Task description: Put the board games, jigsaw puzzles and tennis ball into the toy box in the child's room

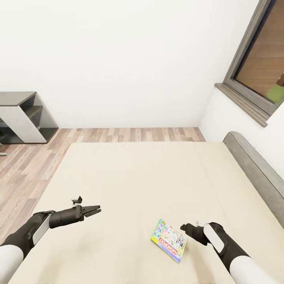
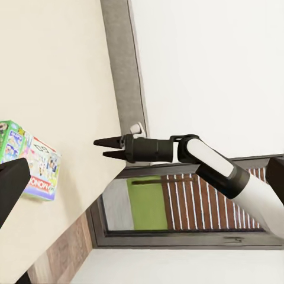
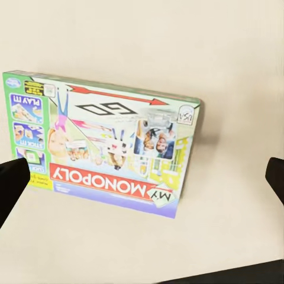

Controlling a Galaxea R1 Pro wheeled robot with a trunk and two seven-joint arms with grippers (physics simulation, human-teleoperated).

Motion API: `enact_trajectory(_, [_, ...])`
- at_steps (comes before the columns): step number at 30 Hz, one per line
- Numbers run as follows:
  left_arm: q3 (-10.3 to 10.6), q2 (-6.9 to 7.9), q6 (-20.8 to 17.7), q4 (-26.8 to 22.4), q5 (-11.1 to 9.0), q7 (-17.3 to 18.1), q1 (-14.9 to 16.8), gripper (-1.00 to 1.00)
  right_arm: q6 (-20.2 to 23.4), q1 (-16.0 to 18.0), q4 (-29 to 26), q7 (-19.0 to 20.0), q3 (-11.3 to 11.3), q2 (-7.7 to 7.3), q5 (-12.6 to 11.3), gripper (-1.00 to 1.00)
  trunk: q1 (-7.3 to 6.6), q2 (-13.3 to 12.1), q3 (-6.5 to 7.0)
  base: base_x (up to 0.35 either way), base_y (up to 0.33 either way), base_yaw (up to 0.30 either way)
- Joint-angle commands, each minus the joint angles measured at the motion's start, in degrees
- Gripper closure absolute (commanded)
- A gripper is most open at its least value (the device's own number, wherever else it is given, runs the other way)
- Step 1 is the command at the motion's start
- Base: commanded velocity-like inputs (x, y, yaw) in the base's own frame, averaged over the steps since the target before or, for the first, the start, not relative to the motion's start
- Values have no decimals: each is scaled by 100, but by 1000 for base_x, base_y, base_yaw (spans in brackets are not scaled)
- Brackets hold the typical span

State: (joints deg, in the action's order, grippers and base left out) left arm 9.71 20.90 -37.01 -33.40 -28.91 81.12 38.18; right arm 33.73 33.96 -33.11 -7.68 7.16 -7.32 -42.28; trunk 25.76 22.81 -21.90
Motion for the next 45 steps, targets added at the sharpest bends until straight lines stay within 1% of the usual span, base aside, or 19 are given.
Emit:
enact_trajectory(1, [35, 8, -60, 0, -41, 12, 5, -100, 11, 3, -11, -53, 40, -8, -61, -100, 3, 11, -19, 0, 0, 0])
enact_trajectory(9, [32, 87, -60, 7, -40, 17, 5, -100, 11, 5, -11, -53, 40, -19, -61, -100, 3, 11, -95, 0, 0, 0])
enact_trajectory(15, [31, 117, -60, 9, -37, 18, 5, -100, 11, 4, -36, -43, 35, -32, -63, -100, 3, 11, -151, 0, 0, 0])
enact_trajectory(26, [36, 109, -60, 9, -42, 15, 5, -100, 10, -2, -45, -50, 36, -9, -61, -100, 3, 11, -255, 0, 0, 0])
enact_trajectory(34, [35, 79, -60, -3, -41, 10, 5, -100, 5, -3, -17, -50, 39, -13, -61, -100, 3, 11, -330, 0, 0, 0])
enact_trajectory(45, [33, 77, -66, -8, -36, 8, 5, -100, 0, -3, -11, -49, 45, -13, -61, -100, 3, 11, -434, 0, 0, 0])
